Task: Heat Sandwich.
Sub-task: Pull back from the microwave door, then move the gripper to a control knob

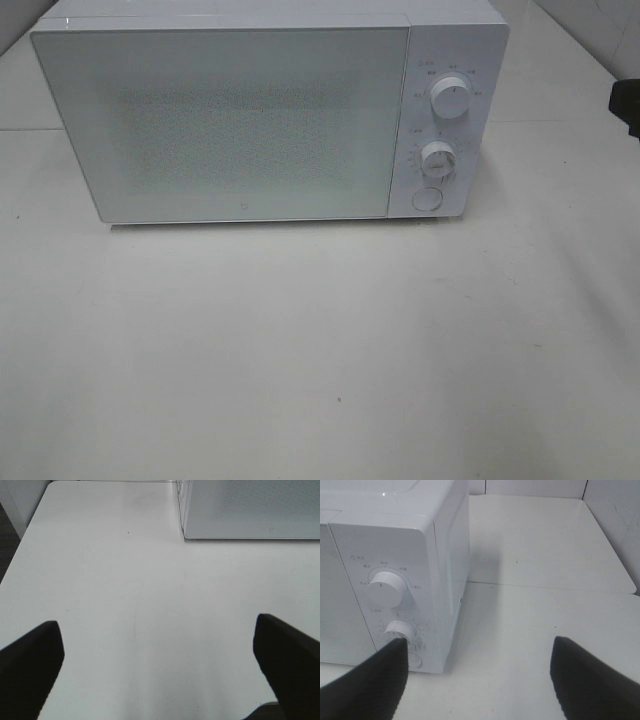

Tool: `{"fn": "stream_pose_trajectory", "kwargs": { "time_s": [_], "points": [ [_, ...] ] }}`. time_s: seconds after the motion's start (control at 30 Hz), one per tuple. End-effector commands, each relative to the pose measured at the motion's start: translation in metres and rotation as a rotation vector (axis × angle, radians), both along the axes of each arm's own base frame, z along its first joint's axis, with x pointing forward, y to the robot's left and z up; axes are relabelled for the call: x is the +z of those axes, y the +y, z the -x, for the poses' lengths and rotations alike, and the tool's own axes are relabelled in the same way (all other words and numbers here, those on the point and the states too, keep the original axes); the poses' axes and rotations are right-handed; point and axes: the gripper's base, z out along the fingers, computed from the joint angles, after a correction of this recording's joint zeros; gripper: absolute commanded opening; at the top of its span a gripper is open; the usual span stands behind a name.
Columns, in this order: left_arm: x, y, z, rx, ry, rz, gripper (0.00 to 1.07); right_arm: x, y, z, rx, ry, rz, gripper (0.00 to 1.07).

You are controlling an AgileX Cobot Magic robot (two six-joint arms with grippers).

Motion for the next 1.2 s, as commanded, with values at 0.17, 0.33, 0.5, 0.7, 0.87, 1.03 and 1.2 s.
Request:
{"fn": "stream_pose_trajectory", "kwargs": {
  "time_s": [0.17,0.33,0.5,0.7,0.87,1.03,1.2],
  "points": [
    [0.0,0.0,0.002,0.007,-0.025,0.003,0.98,-0.006,0.003,-0.017,0.021,-0.102,-0.021,0.75],
    [0.0,0.0,0.002,0.007,-0.025,0.003,0.98,-0.022,0.005,-0.02,0.043,-0.198,-0.004,0.75],
    [0.0,0.0,0.002,0.007,-0.025,0.003,0.98,-0.036,0.001,-0.017,-0.004,-0.245,0.0,0.75],
    [0.0,0.0,0.002,0.007,-0.025,0.003,0.98,-0.05,0.002,-0.016,-0.07,-0.292,0.005,0.75],
    [0.0,0.0,0.002,0.007,-0.025,0.003,0.98,-0.063,0.017,-0.016,-0.073,-0.28,0.041,0.75],
    [0.0,0.0,0.002,0.007,-0.025,0.003,0.98,-0.076,0.031,-0.019,-0.08,-0.259,0.028,0.75],
    [0.0,0.0,0.002,0.007,-0.025,0.003,0.98,-0.092,0.046,-0.019,-0.104,-0.237,0.025,0.75]
  ]
}}
